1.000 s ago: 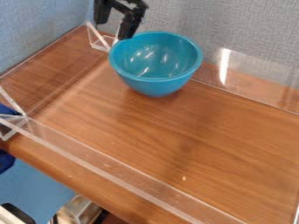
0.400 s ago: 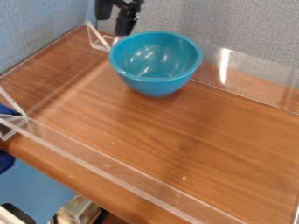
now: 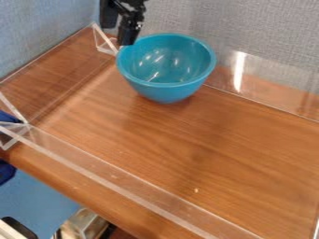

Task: Put the mushroom in the blue bowl

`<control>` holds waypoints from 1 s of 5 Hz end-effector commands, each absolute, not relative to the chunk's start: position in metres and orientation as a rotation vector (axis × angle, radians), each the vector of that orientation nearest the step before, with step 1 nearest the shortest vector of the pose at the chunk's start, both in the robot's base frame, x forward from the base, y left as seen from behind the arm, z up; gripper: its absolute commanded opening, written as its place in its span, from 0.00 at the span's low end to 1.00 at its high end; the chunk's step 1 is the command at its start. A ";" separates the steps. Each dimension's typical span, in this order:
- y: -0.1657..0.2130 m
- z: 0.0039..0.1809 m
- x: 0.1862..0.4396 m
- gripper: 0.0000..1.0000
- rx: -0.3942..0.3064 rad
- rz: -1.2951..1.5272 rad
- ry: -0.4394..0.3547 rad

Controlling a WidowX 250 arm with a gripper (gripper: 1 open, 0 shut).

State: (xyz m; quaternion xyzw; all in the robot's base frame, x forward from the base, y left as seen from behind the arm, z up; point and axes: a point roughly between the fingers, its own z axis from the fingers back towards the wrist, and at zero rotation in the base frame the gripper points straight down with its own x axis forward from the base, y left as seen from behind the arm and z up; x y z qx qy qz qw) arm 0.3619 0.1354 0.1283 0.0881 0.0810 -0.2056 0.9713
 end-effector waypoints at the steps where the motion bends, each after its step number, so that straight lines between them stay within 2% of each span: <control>1: 0.130 0.158 0.359 1.00 0.214 -0.423 0.076; 3: 0.129 0.150 0.362 1.00 0.211 -0.456 0.067; 5: 0.093 0.144 0.369 1.00 0.225 -0.455 0.052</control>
